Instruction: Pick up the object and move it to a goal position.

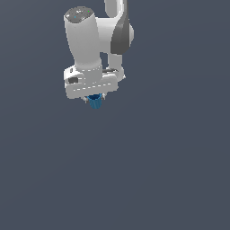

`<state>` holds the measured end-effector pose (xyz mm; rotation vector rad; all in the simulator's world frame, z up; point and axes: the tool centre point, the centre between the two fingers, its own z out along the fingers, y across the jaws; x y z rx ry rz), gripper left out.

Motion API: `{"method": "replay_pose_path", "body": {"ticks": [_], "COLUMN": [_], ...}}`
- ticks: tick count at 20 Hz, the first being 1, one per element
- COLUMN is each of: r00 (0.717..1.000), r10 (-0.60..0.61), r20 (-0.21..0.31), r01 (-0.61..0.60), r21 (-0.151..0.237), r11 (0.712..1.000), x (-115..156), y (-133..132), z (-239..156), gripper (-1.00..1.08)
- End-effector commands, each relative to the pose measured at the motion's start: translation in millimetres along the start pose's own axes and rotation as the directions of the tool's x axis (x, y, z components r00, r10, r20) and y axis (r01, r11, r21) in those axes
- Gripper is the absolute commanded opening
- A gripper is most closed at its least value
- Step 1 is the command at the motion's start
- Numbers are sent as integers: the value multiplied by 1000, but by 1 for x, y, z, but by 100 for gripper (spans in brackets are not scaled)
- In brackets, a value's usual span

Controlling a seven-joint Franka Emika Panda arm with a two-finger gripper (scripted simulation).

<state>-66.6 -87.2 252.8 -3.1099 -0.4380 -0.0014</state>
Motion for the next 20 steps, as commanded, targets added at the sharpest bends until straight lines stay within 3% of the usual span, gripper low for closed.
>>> {"method": "replay_pose_path", "body": {"ticks": [1,10,20], "r00": [1000,1000,1000], "r10": [0,0,0], "r20": [0,1,1], "r01": [0,0,0], "r21": [0,-1,-1], "r11": [1000,1000,1000], "x": [-3,-7,-6], "y": [5,19,22], "z": [-24,-76,-85], "gripper": [-100,-100,-100]}}
